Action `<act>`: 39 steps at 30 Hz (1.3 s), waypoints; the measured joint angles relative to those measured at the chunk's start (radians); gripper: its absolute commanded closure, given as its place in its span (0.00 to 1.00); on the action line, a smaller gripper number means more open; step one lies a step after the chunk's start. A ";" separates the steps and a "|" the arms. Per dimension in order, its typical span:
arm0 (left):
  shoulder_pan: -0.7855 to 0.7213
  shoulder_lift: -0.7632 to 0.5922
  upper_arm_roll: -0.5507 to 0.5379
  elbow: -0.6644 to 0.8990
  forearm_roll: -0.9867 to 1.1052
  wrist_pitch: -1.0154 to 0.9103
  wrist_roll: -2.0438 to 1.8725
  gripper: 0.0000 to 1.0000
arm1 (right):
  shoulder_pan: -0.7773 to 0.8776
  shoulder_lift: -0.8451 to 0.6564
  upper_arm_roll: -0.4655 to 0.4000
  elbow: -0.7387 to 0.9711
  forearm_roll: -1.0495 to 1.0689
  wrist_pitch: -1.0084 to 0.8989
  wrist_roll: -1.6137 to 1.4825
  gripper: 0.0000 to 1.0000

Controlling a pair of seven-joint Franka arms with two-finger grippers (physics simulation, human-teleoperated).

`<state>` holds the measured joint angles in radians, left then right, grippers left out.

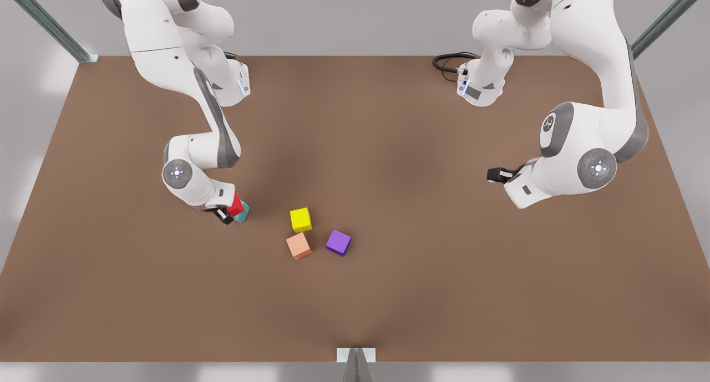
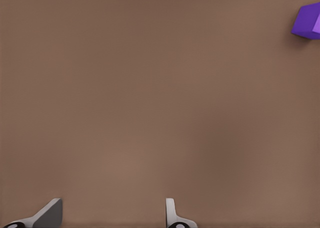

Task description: Pick up red wooden cube and pass to hand red wooden cube and place in blue wooden cube

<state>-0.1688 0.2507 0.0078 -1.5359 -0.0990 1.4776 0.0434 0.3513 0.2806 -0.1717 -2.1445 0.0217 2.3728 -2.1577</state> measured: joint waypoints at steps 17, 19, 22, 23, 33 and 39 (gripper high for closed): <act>0.015 0.006 0.002 0.000 0.005 0.002 0.001 0.00 | -0.006 -0.032 0.000 -0.145 -0.010 0.164 0.036 0.00; 0.017 0.007 0.001 0.001 0.004 0.002 0.001 0.00 | -0.006 -0.030 0.001 -0.146 -0.005 0.171 0.031 0.00; 0.022 0.006 0.002 0.005 0.004 0.001 0.002 0.00 | -0.006 -0.029 0.002 -0.152 -0.003 0.177 0.026 0.00; 0.023 0.005 0.002 0.010 0.004 0.001 0.002 0.00 | -0.006 -0.031 0.002 -0.152 -0.002 0.178 0.025 0.00; 0.030 0.006 0.002 0.035 0.002 -0.001 0.002 0.00 | -0.013 -0.036 0.000 -0.111 0.002 0.173 0.011 0.00; 0.029 0.001 0.000 0.044 0.003 -0.007 0.003 0.00 | -0.021 -0.083 -0.002 0.002 0.010 0.072 0.008 0.00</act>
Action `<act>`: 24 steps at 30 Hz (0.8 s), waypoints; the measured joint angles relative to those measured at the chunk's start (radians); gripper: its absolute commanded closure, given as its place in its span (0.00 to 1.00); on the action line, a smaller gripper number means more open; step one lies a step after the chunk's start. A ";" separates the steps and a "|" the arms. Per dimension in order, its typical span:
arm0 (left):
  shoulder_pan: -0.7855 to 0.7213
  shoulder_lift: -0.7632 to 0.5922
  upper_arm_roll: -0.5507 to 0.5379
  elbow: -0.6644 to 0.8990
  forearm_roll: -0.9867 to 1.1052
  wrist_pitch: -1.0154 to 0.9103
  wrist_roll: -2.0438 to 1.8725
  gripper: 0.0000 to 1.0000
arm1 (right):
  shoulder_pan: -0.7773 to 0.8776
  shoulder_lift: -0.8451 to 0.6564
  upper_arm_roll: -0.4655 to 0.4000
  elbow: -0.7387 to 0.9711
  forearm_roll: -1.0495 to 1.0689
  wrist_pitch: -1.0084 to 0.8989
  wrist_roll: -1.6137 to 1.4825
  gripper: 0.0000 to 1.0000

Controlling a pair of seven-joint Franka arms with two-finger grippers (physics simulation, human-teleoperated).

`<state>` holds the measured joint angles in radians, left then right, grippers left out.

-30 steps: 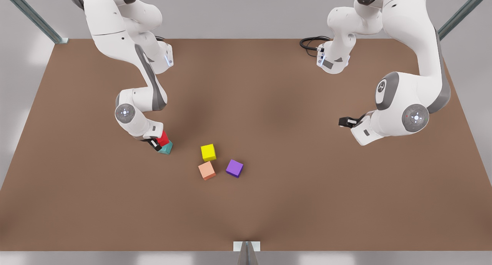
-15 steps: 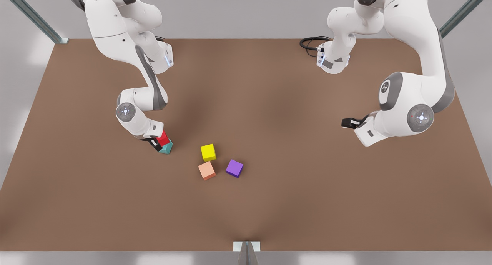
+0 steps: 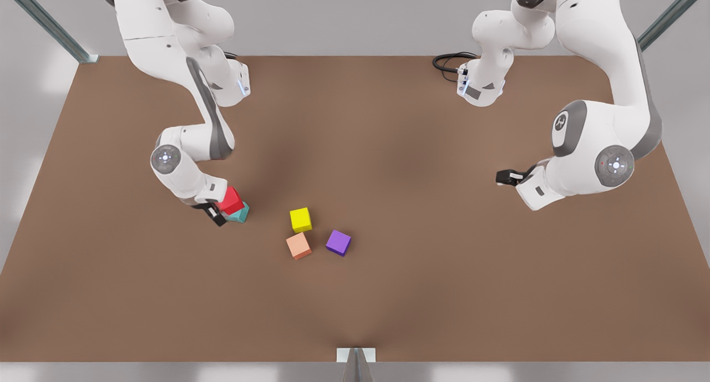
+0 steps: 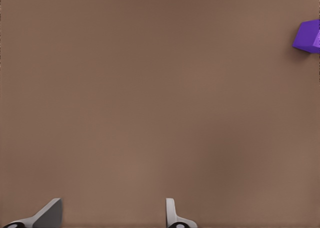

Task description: Pick up red wooden cube and pass to hand red wooden cube and place in blue wooden cube

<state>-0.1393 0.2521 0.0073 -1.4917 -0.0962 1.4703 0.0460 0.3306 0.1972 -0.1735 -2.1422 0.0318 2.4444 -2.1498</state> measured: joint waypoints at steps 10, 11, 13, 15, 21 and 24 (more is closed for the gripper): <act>-0.004 0.000 -0.017 0.017 0.002 -0.042 0.000 0.00 | -0.105 0.230 -0.051 0.697 0.015 -0.603 0.543 0.00; -0.005 0.000 -0.017 0.017 0.002 -0.043 0.000 0.00 | -0.099 0.228 -0.055 0.756 0.014 -0.683 0.631 0.00; -0.006 0.000 -0.018 0.017 0.002 -0.046 -0.001 0.00 | -0.093 0.162 -0.048 0.833 -0.003 -0.820 0.795 0.00; -0.005 0.001 -0.018 0.017 0.002 -0.048 -0.001 0.00 | -0.107 0.077 -0.035 0.843 -0.031 -0.917 0.942 0.00; -0.006 0.002 -0.018 0.016 0.002 -0.063 -0.003 0.00 | -0.203 -0.110 0.042 0.697 -0.077 -1.027 1.295 0.00; -0.005 0.003 -0.018 0.017 0.002 -0.072 -0.004 0.00 | -0.208 -0.117 0.045 0.691 -0.083 -1.043 1.432 0.00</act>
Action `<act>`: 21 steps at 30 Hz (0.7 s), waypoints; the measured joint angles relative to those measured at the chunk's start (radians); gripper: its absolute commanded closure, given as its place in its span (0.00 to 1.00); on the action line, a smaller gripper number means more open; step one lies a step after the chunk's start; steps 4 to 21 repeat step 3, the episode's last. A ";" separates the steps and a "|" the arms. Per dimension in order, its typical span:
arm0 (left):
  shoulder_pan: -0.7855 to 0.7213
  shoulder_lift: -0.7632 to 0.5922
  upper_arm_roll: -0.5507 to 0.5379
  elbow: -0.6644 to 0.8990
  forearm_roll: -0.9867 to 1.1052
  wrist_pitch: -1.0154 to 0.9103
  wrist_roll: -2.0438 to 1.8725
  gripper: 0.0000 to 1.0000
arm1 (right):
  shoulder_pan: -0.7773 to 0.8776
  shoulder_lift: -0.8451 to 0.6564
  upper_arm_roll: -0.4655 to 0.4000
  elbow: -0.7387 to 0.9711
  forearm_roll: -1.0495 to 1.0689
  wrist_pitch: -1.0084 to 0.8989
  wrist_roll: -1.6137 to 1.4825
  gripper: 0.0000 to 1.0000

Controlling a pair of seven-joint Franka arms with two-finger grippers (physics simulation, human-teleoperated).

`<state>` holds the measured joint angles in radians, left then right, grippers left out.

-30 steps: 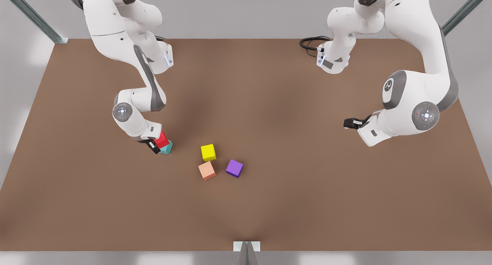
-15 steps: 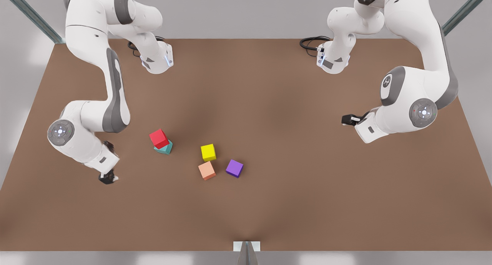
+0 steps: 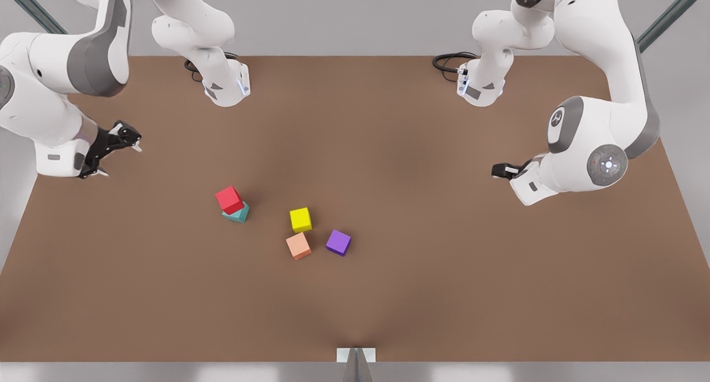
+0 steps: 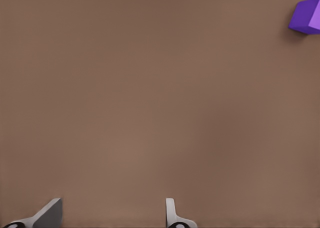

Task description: Pick up red wooden cube and pass to hand red wooden cube and place in blue wooden cube

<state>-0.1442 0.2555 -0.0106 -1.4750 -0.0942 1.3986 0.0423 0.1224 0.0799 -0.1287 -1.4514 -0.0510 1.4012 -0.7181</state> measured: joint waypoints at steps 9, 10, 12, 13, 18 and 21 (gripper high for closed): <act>0.000 0.000 0.000 0.000 0.001 -0.005 -0.001 0.00 | 0.004 -0.002 0.001 -0.005 -0.003 -0.005 0.115 0.00; 0.000 0.000 0.000 0.000 0.001 -0.005 -0.001 0.00 | 0.004 -0.002 0.001 -0.005 -0.003 -0.005 0.115 0.00; 0.000 0.000 0.000 0.000 0.001 -0.005 -0.001 0.00 | 0.004 -0.002 0.001 -0.005 -0.003 -0.005 0.115 0.00; 0.000 0.000 0.000 0.000 0.001 -0.005 -0.001 0.00 | 0.004 -0.002 0.001 -0.005 -0.003 -0.005 0.115 0.00; 0.000 0.000 0.000 0.000 0.001 -0.005 -0.001 0.00 | 0.004 -0.002 0.001 -0.005 -0.003 -0.005 0.115 0.00; 0.000 0.000 0.000 0.000 0.001 -0.005 -0.001 0.00 | 0.004 -0.002 0.001 -0.005 -0.003 -0.005 0.115 0.00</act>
